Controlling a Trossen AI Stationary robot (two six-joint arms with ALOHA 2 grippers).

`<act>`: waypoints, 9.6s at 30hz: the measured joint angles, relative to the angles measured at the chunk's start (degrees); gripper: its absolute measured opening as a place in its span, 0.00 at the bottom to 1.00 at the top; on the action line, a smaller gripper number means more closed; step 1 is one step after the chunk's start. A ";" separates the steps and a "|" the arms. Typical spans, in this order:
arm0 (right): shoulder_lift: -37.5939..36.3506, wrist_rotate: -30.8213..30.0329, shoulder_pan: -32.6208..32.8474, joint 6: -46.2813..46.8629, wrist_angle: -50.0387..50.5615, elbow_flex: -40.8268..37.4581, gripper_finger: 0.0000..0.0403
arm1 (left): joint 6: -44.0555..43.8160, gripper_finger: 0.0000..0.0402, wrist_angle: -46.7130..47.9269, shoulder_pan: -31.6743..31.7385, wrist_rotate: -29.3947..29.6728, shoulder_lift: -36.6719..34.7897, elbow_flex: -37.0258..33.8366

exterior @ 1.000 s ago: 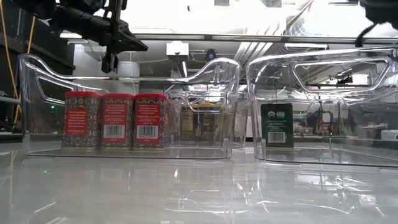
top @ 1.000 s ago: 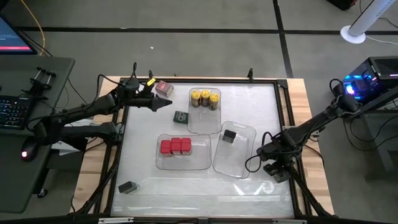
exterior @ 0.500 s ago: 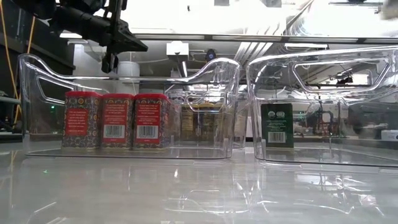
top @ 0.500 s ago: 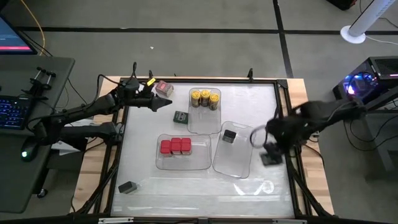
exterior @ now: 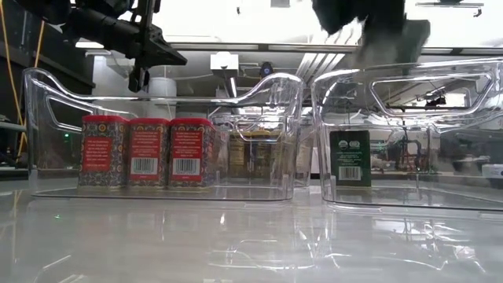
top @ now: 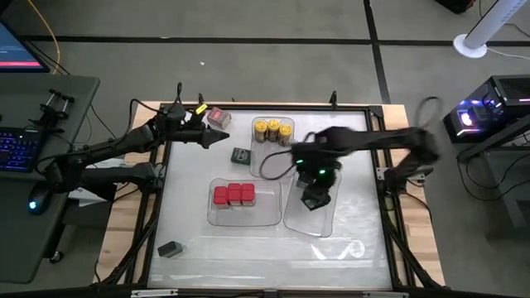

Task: Sort spices by type
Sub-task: Put the bottom right green seasoning can into the right transparent bin, then adjust the green seasoning can in the right transparent bin, then put the top green seasoning can into the right transparent bin

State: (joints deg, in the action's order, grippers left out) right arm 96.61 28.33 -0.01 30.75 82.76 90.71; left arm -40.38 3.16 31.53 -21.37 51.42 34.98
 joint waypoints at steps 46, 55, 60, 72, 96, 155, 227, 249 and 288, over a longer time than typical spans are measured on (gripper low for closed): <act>21.87 -18.85 -2.74 -21.43 2.06 9.95 0.38 | 1.18 0.00 0.02 0.00 -0.13 0.00 0.00; 21.85 -18.59 -2.76 -21.77 1.81 8.48 0.47 | 1.22 0.00 0.02 0.00 -0.13 0.00 0.00; 21.85 -18.92 -2.56 -21.81 1.31 8.47 0.59 | 1.51 0.00 0.04 0.00 -0.13 0.00 0.00; 18.18 -18.79 -2.19 -23.31 4.13 15.86 0.64 | 1.64 0.00 0.17 0.00 -0.15 0.00 0.00; 2.09 -33.20 9.81 -5.95 -24.07 -18.12 0.01 | 0.00 0.00 3.27 0.11 1.11 0.02 0.00; -9.13 -31.17 -3.50 -5.73 -29.73 -31.60 0.00 | 1.29 0.00 3.04 0.24 1.19 0.02 0.00; -23.44 -37.34 -11.61 2.90 -41.80 -31.53 0.00 | 55.39 0.00 6.89 -3.48 11.50 31.71 0.63; -22.50 -38.87 -11.60 3.69 -44.18 -31.53 0.00 | 38.70 0.00 10.40 -3.43 18.37 30.45 0.43; -18.96 -33.25 -11.20 3.93 -54.60 -31.53 0.00 | 10.89 0.00 18.13 -13.06 29.57 1.44 -15.82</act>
State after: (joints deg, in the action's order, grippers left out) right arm 77.65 -4.92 -11.20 34.68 28.16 59.18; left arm -29.49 21.29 18.46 8.20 52.86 19.16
